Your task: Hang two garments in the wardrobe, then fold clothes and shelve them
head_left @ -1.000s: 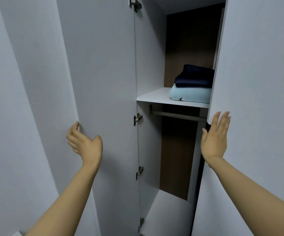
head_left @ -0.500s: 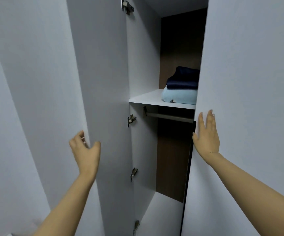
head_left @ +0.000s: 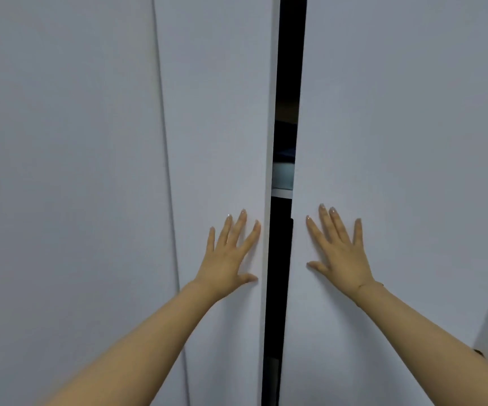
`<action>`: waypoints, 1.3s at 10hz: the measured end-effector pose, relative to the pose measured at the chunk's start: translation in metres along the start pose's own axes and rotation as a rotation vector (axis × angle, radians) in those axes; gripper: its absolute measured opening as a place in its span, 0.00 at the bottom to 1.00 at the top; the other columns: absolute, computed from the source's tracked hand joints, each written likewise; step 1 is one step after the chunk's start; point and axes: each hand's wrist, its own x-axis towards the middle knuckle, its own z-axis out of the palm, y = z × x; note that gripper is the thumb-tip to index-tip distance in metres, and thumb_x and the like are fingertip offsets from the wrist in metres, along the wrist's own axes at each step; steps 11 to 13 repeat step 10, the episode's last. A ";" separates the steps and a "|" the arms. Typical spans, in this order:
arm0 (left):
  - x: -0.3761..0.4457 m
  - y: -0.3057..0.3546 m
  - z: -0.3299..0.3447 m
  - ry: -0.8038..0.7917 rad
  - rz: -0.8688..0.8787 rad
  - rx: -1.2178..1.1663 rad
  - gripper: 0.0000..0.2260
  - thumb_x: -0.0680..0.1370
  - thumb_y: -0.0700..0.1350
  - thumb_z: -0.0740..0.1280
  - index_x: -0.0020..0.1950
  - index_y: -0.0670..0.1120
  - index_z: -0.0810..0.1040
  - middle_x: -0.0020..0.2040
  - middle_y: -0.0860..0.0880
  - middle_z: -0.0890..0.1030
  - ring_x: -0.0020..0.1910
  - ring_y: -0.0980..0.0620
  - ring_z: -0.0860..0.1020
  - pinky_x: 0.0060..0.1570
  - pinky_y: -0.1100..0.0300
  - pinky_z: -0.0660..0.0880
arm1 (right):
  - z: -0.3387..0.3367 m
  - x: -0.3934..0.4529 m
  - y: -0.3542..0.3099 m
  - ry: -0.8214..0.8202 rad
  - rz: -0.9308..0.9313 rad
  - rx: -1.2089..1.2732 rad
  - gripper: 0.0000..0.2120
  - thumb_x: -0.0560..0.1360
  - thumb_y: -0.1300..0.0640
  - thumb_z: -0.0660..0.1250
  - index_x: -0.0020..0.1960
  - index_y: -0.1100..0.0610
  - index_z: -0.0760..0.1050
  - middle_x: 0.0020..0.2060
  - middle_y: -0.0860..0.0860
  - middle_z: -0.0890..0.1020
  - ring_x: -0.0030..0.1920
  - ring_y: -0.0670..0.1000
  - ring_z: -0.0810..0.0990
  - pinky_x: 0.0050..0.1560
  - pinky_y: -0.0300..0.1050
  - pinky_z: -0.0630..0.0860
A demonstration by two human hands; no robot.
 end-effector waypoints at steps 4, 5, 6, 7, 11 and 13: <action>0.102 0.013 0.089 -0.001 -0.051 0.025 0.65 0.59 0.71 0.72 0.71 0.58 0.22 0.73 0.46 0.22 0.71 0.37 0.24 0.69 0.28 0.47 | 0.054 0.037 0.009 0.210 0.108 -0.111 0.55 0.60 0.40 0.79 0.78 0.53 0.55 0.78 0.56 0.53 0.78 0.57 0.52 0.71 0.72 0.48; 0.122 0.017 0.104 -0.008 -0.078 0.028 0.66 0.58 0.70 0.73 0.72 0.57 0.23 0.74 0.45 0.23 0.72 0.36 0.25 0.67 0.26 0.49 | 0.062 0.033 0.009 0.259 0.103 -0.152 0.52 0.62 0.40 0.77 0.78 0.53 0.57 0.78 0.57 0.56 0.77 0.58 0.54 0.71 0.72 0.51; 0.136 0.017 0.117 0.020 -0.082 0.028 0.68 0.55 0.71 0.74 0.74 0.56 0.26 0.75 0.44 0.27 0.73 0.34 0.29 0.65 0.24 0.50 | 0.071 0.033 0.009 0.271 0.123 -0.178 0.51 0.64 0.40 0.76 0.79 0.52 0.55 0.78 0.57 0.55 0.78 0.57 0.52 0.71 0.73 0.52; 0.143 0.013 0.121 0.028 -0.057 0.012 0.69 0.52 0.72 0.74 0.76 0.55 0.29 0.77 0.43 0.30 0.75 0.34 0.33 0.63 0.24 0.53 | 0.073 0.036 0.009 0.249 0.130 -0.210 0.49 0.66 0.41 0.75 0.79 0.53 0.55 0.78 0.57 0.55 0.78 0.58 0.51 0.71 0.73 0.52; 0.124 0.004 0.091 -0.096 0.055 0.019 0.58 0.70 0.62 0.73 0.72 0.59 0.23 0.70 0.48 0.19 0.69 0.39 0.21 0.72 0.34 0.46 | -0.015 0.020 -0.013 -0.121 0.243 0.225 0.33 0.78 0.64 0.56 0.79 0.48 0.49 0.79 0.49 0.42 0.79 0.53 0.46 0.76 0.49 0.55; 0.124 0.004 0.091 -0.096 0.055 0.019 0.58 0.70 0.62 0.73 0.72 0.59 0.23 0.70 0.48 0.19 0.69 0.39 0.21 0.72 0.34 0.46 | -0.015 0.020 -0.013 -0.121 0.243 0.225 0.33 0.78 0.64 0.56 0.79 0.48 0.49 0.79 0.49 0.42 0.79 0.53 0.46 0.76 0.49 0.55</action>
